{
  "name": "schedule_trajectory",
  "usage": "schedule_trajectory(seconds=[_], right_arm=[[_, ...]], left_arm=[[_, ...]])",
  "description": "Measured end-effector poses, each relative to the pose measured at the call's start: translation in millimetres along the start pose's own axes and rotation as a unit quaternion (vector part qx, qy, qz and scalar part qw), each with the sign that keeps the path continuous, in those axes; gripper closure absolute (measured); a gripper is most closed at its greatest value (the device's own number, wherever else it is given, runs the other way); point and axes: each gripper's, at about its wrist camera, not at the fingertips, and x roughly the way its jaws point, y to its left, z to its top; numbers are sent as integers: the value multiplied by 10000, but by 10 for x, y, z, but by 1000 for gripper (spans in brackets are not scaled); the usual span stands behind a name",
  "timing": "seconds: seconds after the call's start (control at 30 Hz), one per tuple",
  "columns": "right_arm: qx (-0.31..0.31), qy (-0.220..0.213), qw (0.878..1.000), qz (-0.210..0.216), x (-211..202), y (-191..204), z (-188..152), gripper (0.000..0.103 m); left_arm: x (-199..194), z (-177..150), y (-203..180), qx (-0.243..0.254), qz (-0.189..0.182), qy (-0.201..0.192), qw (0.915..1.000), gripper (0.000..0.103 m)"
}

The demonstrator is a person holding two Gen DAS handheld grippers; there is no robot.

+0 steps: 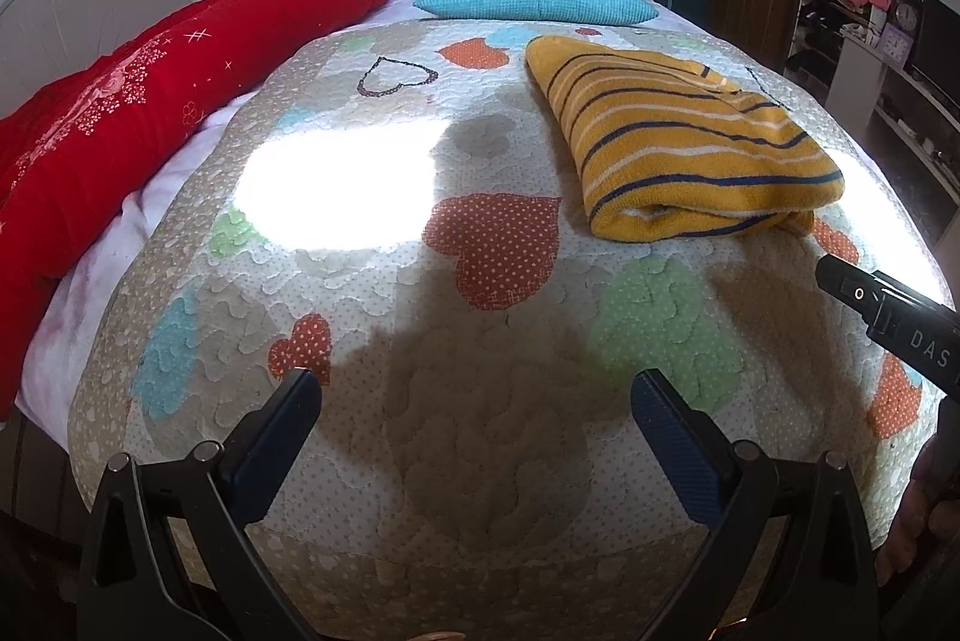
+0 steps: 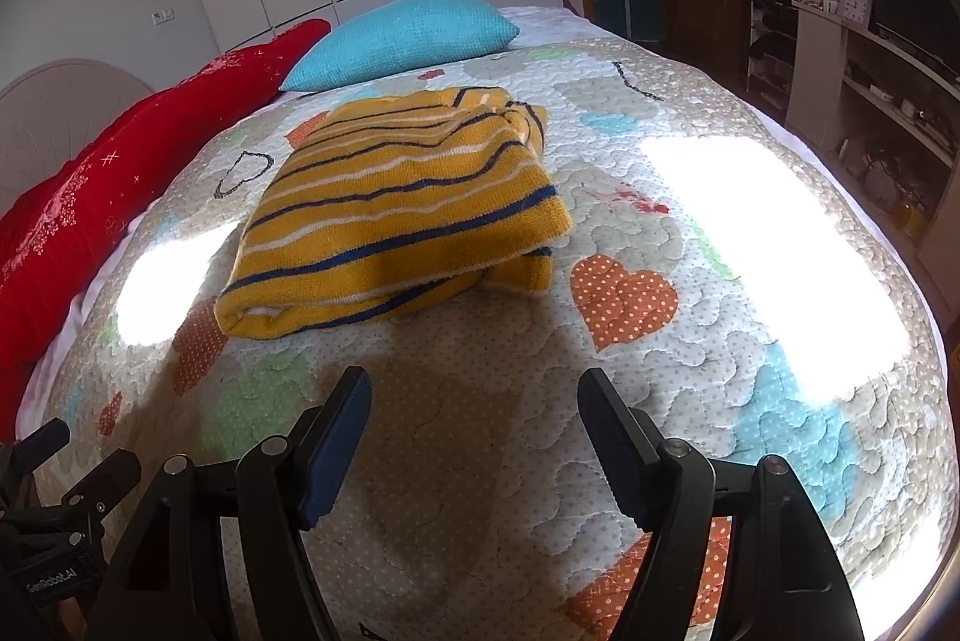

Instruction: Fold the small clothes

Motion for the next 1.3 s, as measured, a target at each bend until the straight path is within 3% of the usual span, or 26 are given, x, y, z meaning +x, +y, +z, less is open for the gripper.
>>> schedule_trajectory(seconds=[0.63,0.83,1.07,1.3], right_arm=[[97,252,9996,-10,78,-72,-145,25],[113,403,9991,-85,177,-111,-238,24],[-36,410,9990,-156,240,-41,-264,15],[-411,425,9970,-492,307,79,-294,9]], left_arm=[[141,-150,18,-117,-72,403,9991,0],[286,-223,17,-172,-88,685,9975,0],[367,-263,-10,-145,-13,719,9973,0],[409,-284,0,-234,-15,760,9968,0]])
